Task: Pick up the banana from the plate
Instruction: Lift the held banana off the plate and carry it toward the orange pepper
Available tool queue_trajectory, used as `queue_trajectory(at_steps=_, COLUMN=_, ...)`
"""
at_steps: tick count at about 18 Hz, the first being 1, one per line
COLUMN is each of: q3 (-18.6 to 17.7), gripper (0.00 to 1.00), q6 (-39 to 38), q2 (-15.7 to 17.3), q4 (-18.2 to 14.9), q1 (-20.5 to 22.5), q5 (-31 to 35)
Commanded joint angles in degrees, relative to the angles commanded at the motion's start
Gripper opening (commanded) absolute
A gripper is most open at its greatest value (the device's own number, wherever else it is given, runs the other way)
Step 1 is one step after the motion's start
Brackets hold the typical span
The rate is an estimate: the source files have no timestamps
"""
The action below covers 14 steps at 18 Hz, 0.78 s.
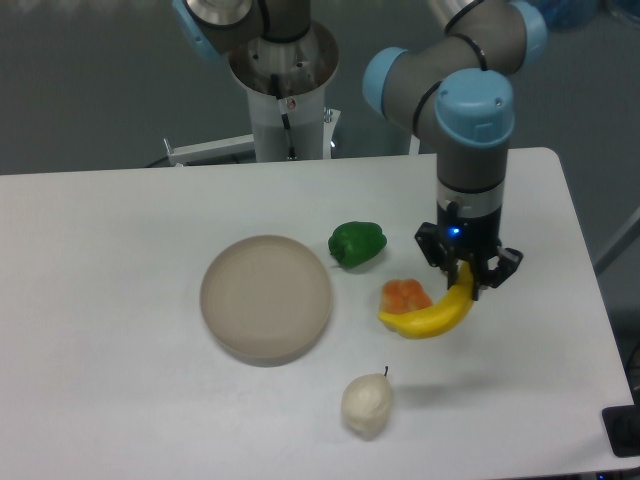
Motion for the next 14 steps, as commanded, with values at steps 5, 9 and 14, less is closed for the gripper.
queue_trajectory(at_steps=5, q3=0.3, gripper=0.31, q6=0.2, q2=-0.8, q4=0.2, q1=0.6, q5=1.7)
queue_trajectory(at_steps=9, q3=0.4, gripper=0.31, q6=0.5, q2=-0.8, q4=0.2, q1=0.6, q5=1.7)
queue_trajectory(at_steps=14, q3=0.3, gripper=0.31, q6=0.5, q2=-0.7, q4=0.2, q1=0.6, q5=1.6)
